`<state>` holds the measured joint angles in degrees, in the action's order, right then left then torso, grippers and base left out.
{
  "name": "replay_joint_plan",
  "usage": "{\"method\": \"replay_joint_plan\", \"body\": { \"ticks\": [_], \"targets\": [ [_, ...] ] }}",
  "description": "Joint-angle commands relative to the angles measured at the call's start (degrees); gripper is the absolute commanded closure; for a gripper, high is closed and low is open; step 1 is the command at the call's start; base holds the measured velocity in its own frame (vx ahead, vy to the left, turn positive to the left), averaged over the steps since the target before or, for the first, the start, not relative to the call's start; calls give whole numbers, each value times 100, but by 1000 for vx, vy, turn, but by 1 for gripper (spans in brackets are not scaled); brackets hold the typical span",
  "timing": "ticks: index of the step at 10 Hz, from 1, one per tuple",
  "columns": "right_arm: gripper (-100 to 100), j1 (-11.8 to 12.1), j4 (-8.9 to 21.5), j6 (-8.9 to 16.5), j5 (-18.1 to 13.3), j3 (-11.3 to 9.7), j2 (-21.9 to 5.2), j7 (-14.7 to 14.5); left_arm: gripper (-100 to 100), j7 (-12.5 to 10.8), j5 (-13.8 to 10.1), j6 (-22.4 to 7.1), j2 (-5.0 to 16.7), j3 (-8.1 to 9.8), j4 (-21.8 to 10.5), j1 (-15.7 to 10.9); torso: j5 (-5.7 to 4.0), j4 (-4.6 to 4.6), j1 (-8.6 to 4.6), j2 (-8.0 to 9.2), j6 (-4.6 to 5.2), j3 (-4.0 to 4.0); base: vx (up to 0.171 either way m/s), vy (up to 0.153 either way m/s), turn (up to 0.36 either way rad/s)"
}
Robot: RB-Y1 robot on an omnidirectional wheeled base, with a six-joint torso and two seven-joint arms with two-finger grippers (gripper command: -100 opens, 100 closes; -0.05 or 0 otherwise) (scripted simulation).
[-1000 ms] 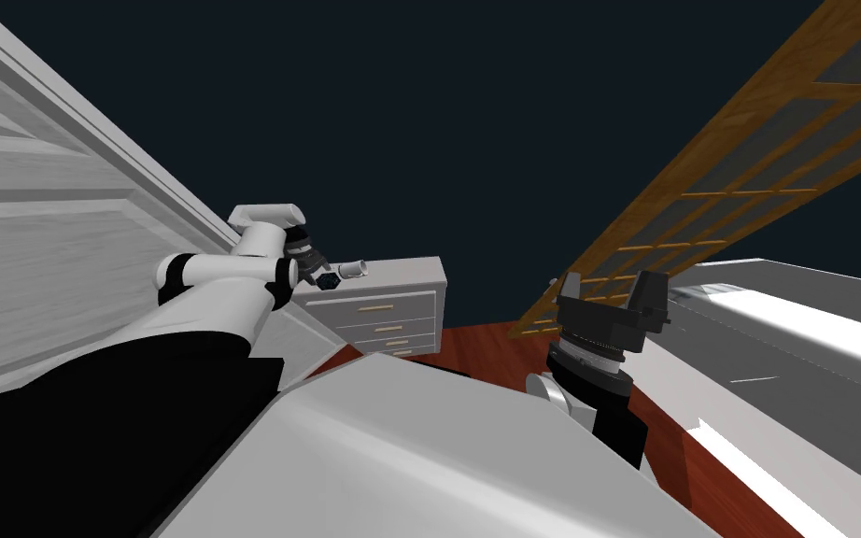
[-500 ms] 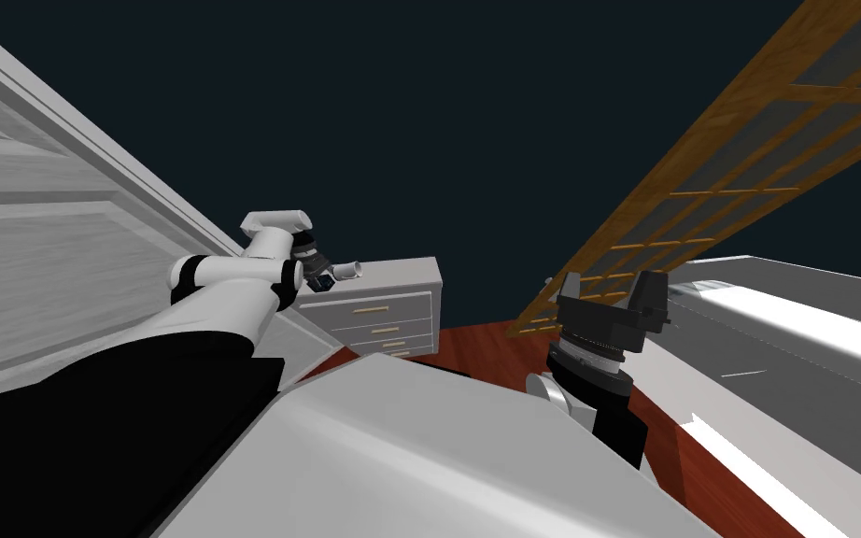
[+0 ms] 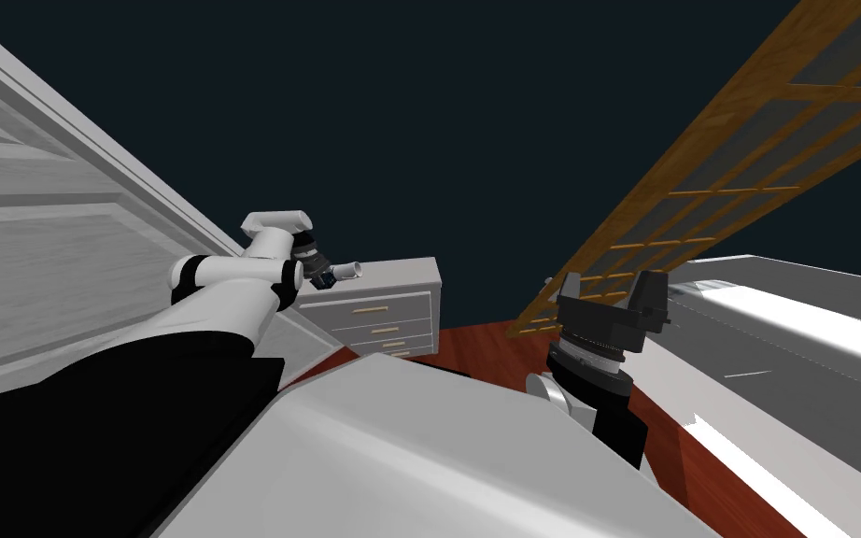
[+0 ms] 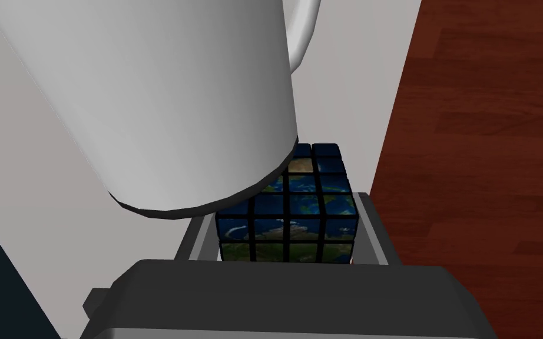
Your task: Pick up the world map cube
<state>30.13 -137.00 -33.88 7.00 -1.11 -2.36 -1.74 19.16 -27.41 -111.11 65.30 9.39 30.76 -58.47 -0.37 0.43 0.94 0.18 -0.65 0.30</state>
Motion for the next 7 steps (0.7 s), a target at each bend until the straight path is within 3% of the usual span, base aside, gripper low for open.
{"method": "replay_joint_plan", "body": {
  "ticks": [1, 2, 3, 5, 6, 7],
  "targets": [
    [0, 0, 0, 0, 0, 0, 0, 0, 100, 0, 0, 0, 0, 0, 0, 0, 0, 0, 0, 0, 0, 0, 0, 0, 0],
    [0, 0, 0, 0, 0, 0, 0, 0, 0, 0, 0, 0, 0, 0, 0, 0, -1, 0, 0, 1, 0, 0, 0, 0, 0],
    [0, 0, 0, 0, 0, 0, 0, 0, 100, -59, -36, -121, 15, 40, 166, 29, -1, 1, -1, 1, 0, 1, -3, 10, 10],
    [0, 0, 0, 0, 0, 0, 0, 0, 100, -40, -59, -246, 117, 49, 214, -42, -5, 8, 5, 11, -6, 10, -12, 25, 16],
    [0, 0, 0, 0, 0, 0, 0, 0, 100, -94, -96, -296, 89, 104, 371, 75, -3, 7, 5, 13, -5, 10, -3, 10, 3],
    [0, 0, 0, 0, 0, 0, 0, 0, 0, -95, -93, -300, 93, 102, 365, 68, -2, 5, 2, 10, -4, 7, 0, 0, 0]
  ]
}}
